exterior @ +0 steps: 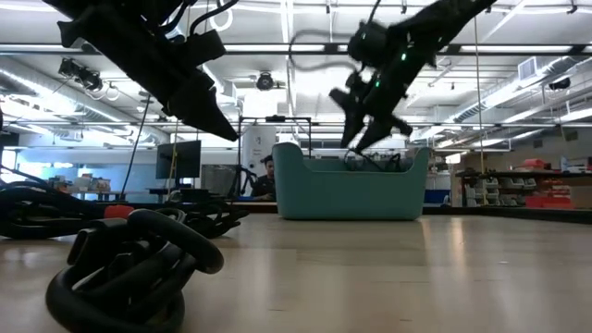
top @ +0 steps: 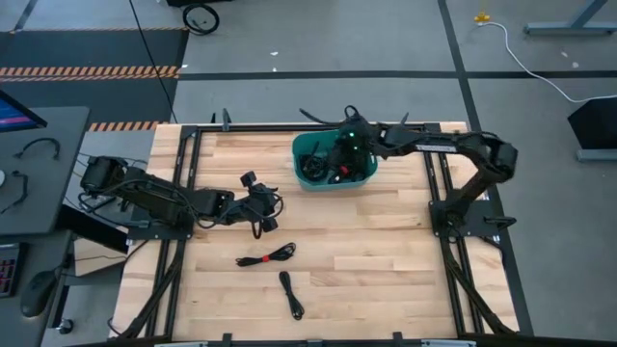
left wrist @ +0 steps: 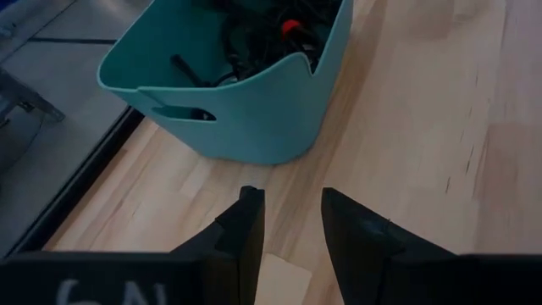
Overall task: Pick and place USB-C Cables
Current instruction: Put the black charger cable into the blue bin
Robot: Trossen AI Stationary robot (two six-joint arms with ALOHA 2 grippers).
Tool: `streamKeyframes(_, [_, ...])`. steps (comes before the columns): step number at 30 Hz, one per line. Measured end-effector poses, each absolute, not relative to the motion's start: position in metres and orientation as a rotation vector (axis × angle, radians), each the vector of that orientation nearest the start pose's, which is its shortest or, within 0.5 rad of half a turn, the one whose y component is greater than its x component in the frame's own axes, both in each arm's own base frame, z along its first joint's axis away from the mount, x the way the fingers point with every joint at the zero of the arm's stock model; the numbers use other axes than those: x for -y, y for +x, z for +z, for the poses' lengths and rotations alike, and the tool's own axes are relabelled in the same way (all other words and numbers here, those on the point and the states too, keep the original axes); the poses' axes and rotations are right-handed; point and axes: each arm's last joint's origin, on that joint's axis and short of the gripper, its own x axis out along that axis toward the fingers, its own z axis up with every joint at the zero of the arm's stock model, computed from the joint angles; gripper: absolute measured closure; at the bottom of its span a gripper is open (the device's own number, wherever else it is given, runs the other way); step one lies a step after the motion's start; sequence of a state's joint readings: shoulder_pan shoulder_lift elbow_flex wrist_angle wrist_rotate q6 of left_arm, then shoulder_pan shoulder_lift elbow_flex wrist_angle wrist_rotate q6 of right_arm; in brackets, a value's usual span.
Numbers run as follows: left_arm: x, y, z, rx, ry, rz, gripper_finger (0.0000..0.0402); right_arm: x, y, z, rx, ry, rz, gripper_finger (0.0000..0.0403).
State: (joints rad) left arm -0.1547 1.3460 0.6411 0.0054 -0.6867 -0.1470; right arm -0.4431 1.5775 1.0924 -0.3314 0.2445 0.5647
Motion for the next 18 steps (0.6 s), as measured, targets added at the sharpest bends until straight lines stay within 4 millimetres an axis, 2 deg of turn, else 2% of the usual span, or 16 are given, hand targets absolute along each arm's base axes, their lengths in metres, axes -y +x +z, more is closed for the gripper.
streamKeyframes(4, [0.021, 0.255, 0.19, -0.597, 0.124, 0.562, 0.0276, 0.129, 0.29, 0.261, -0.579, 0.5, -0.878, 0.0228])
streamKeyframes(8, [0.023, 0.255, 0.19, -0.584, 0.089, 0.566, 0.0276, 0.105, 0.29, 0.269, -0.597, 0.39, -0.814, 0.0231])
streamKeyframes(13, [0.03, 0.255, 0.19, -0.569, 0.053, 0.551, 0.0276, 0.072, 0.289, 0.261, -0.653, 0.291, -0.699, 0.0231])
streamKeyframes(18, [0.04, 0.253, 0.19, -0.556, 0.026, 0.521, 0.0276, 0.038, 0.289, 0.233, -0.629, 0.237, -0.625, 0.0233])
